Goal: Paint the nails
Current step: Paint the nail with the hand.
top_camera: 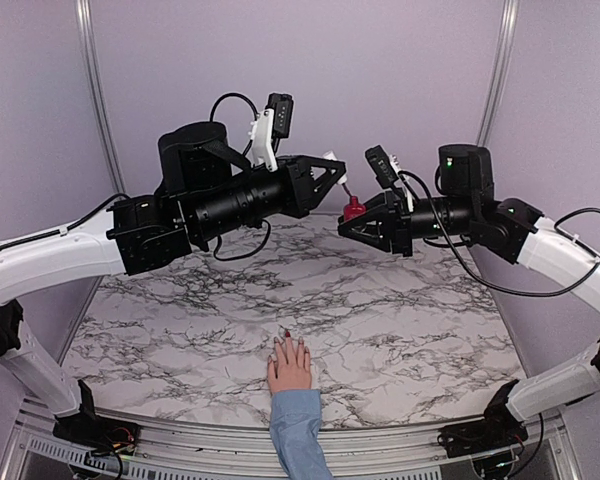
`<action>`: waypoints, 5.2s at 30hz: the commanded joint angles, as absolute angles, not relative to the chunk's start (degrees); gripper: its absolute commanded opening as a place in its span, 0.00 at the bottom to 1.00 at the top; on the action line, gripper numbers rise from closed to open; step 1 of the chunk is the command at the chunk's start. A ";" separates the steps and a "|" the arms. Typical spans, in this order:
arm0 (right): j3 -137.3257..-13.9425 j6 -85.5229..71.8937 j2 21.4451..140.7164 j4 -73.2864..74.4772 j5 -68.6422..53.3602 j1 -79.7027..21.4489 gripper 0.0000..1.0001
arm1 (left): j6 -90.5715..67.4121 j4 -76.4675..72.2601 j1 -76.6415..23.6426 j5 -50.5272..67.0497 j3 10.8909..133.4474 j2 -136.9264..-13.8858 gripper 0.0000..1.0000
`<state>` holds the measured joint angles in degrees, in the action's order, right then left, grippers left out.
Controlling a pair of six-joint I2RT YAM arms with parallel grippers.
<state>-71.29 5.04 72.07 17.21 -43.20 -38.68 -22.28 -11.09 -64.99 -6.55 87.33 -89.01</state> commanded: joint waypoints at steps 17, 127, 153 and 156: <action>-75.63 9.08 72.41 21.12 -40.06 -40.95 0.00 | -20.09 -8.61 -65.91 -7.33 89.76 -89.06 0.00; -71.90 8.55 71.10 20.38 -38.77 -41.39 0.00 | -25.37 8.84 -61.17 -18.56 84.43 -82.81 0.00; -67.85 3.52 70.29 17.23 -37.32 -37.18 0.00 | -44.12 4.50 -62.16 -21.55 66.81 -97.88 0.00; -68.18 3.91 70.98 17.48 -37.12 -36.96 0.00 | -44.21 3.13 -62.14 -19.75 66.95 -99.55 0.00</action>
